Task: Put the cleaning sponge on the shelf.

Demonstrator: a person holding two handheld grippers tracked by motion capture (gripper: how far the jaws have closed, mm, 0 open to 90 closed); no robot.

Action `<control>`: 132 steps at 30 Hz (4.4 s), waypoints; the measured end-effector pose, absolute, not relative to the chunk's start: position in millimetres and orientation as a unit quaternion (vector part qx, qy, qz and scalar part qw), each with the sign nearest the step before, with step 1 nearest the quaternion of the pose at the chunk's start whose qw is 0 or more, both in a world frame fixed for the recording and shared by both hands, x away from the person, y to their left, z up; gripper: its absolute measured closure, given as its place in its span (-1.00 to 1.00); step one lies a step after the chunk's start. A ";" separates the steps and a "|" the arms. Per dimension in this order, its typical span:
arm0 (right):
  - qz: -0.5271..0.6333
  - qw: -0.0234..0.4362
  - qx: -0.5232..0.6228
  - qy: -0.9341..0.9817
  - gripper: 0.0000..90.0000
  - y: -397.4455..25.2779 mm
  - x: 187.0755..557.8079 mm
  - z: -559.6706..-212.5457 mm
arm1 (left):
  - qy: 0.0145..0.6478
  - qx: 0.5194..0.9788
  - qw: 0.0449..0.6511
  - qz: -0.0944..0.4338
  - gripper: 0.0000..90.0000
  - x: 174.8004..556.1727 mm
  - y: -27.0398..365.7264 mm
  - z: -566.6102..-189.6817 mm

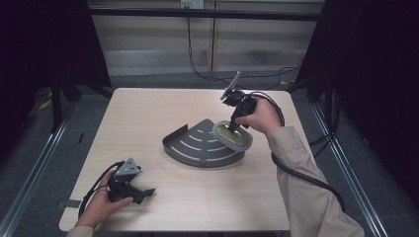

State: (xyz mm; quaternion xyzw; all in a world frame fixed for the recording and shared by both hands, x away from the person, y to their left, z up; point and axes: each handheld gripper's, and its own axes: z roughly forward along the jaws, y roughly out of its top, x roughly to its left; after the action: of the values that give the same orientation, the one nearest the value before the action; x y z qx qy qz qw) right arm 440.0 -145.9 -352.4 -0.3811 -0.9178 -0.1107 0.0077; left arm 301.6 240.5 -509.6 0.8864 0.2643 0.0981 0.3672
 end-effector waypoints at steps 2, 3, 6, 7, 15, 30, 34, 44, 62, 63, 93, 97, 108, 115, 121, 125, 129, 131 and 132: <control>-0.110 0.006 -0.386 -0.916 0.58 -146.0 441.5 -353.1 | 0.265 0.886 0.367 0.098 -1.00 301.6 240.5 -509.6; -0.112 0.007 -0.386 -0.916 0.58 -146.1 442.4 -353.8 | 0.265 0.886 0.367 0.098 -1.00 301.5 240.5 -509.6; -0.112 0.007 -0.395 -0.912 0.58 -144.1 444.1 -355.2 | 0.264 0.886 0.367 0.098 -1.00 301.6 240.5 -509.6; -0.115 0.008 -0.395 -0.912 0.58 -143.7 444.7 -356.5 | 0.265 0.886 0.367 0.098 -1.00 301.5 240.5 -509.6; -0.109 0.007 -0.406 -0.908 0.58 -140.8 448.5 -360.8 | 0.265 0.886 0.367 0.098 -1.00 301.5 240.4 -509.6; -0.107 0.001 -0.409 -0.906 0.58 -136.0 451.8 -367.7 | 0.265 0.886 0.367 0.098 -1.00 301.5 240.4 -509.6; -0.105 0.000 -0.409 -0.906 0.58 -134.6 453.1 -370.3 | 0.264 0.886 0.367 0.098 -1.00 301.5 240.4 -509.6; -0.100 0.001 -0.409 -0.907 0.58 -130.8 456.3 -378.5 | 0.265 0.886 0.366 0.099 -1.00 301.4 240.4 -509.5; -0.102 0.002 -0.400 -0.911 0.58 -120.3 461.1 -388.0 | 0.265 0.886 0.367 0.099 -1.00 301.4 240.4 -509.5; -0.098 0.003 -0.405 -0.909 0.58 -119.5 460.9 -388.1 | 0.265 0.886 0.367 0.099 -1.00 301.4 240.4 -509.5; -0.098 0.011 -0.408 -0.908 0.58 -121.7 459.5 -405.8 | 0.265 0.886 0.366 0.099 -1.00 301.4 240.4 -509.5; -0.102 0.012 -0.410 -0.906 0.58 -123.4 459.0 -406.8 | 0.265 0.886 0.366 0.099 -1.00 301.3 240.4 -509.5; -0.098 0.012 -0.409 -0.907 0.58 -123.6 457.8 -413.3 | 0.265 0.886 0.367 0.099 -1.00 301.3 240.4 -509.6; -0.096 0.014 -0.413 -0.906 0.58 -125.6 457.1 -419.1 | 0.265 0.886 0.367 0.099 -1.00 301.3 240.4 -509.6; -0.095 0.013 -0.413 -0.905 0.58 -127.6 457.0 -420.3 | 0.265 0.886 0.367 0.099 -1.00 301.3 240.4 -509.6; -0.097 0.014 -0.414 -0.905 0.58 -127.6 456.4 -422.3 | 0.265 0.886 0.367 0.099 -1.00 301.3 240.4 -509.6; -0.096 0.014 -0.416 -0.904 0.57 -127.9 456.6 -424.2 | 0.264 0.887 0.367 0.099 -1.00 301.4 240.4 -509.6; -0.096 0.015 -0.416 -0.904 0.58 -128.4 456.6 -424.6 | 0.265 0.886 0.367 0.099 -1.00 301.4 240.4 -509.6; -0.096 0.015 -0.416 -0.904 0.57 -128.6 456.5 -425.0 | 0.265 0.886 0.367 0.099 -1.00 301.4 240.4 -509.6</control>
State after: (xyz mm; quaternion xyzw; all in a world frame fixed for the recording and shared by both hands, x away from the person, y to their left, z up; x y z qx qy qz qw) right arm 456.5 -128.6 -425.0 -0.4163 -0.9040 -0.0957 0.0151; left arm 301.4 240.4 -509.6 0.8865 0.2645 0.0988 0.3667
